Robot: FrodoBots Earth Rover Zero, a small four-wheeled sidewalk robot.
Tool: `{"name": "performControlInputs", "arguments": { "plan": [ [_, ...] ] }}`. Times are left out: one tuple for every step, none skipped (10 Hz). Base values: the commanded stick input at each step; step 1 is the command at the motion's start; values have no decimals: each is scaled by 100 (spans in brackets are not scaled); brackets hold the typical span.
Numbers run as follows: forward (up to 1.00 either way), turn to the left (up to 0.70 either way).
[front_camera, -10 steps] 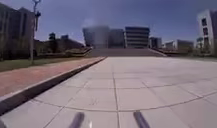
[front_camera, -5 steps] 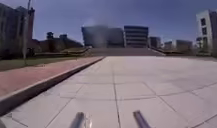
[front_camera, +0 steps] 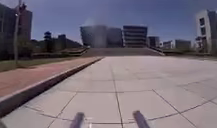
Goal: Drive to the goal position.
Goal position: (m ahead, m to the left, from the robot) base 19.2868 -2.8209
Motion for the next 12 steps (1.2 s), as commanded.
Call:
{"name": "performControlInputs", "arguments": {
  "plan": [
    [100,0],
    [100,0],
    [100,0],
    [100,0],
    [100,0],
    [100,0],
    [100,0],
    [100,0],
    [100,0],
    [100,0],
    [100,0],
    [100,0]
  ]
}}
